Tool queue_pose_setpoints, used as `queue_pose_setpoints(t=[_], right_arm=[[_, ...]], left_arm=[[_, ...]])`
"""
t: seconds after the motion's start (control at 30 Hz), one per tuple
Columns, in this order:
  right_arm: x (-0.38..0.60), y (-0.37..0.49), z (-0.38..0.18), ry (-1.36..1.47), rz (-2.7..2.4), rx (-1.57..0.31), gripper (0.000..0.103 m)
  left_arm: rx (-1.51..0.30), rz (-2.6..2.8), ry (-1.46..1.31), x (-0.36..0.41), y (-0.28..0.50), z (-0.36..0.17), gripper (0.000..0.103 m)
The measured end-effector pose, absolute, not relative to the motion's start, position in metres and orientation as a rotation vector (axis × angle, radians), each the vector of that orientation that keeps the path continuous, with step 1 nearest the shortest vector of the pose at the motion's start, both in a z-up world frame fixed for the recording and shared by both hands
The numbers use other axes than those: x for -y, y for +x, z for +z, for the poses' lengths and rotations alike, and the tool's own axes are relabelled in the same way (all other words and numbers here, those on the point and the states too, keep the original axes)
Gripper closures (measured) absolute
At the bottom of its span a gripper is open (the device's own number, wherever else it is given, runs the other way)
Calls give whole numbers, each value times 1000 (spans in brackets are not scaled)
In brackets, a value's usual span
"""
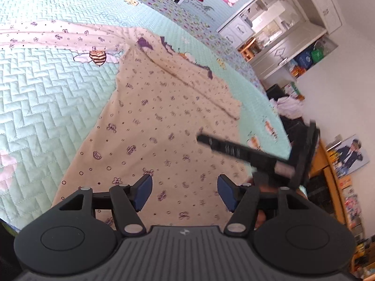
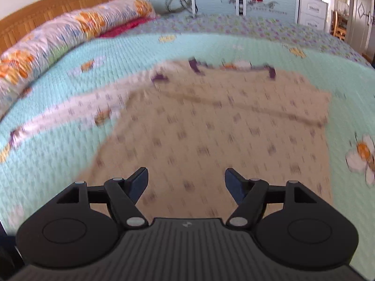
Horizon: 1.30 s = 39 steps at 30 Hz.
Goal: Fold clothes
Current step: 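Withdraw both open grippers above the folded garment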
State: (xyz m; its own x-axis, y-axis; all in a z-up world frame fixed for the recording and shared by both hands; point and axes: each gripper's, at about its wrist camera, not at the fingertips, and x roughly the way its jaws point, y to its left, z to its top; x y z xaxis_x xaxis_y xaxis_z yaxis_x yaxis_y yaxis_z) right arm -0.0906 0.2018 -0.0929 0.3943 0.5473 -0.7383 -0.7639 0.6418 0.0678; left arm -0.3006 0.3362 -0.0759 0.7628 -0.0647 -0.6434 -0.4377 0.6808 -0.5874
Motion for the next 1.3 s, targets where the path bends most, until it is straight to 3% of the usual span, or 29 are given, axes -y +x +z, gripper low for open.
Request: queue_pose_setpoints(t=[0.1,0.2,0.37,0.7,0.9,1.03,1.13,1.3], right_arm=[[-162,-108,-130,-375,812,-865,31],[-121,-137,-135,-388,857,-784,29],[-82,-143,-113,-303,890,-724,29],[-129,-18,-62,-164,779,-604,29],[-180,55,-77,-108,772,-639,29],[-213,96,-92,-76,776,-667,29],[-224,103,-115,-60,799,-687,29],[-212,92,-142,-19,817,-725,29]], left_arm=[[-750,239,-790,-333,-297,-94,39],[-774,234,-821,-334,-301,-107,39],[-704,241,-727,-351,-257,-71,39],[-613,266,-599,-412,-125,-19,37],[-594,260,-653,-471,-31,-42,37],[-683,282,-676,-504,25,-81,37],[-788,348,-614,-506,23,-107,43],[-797,427,-599,-475,-74,-111,42]])
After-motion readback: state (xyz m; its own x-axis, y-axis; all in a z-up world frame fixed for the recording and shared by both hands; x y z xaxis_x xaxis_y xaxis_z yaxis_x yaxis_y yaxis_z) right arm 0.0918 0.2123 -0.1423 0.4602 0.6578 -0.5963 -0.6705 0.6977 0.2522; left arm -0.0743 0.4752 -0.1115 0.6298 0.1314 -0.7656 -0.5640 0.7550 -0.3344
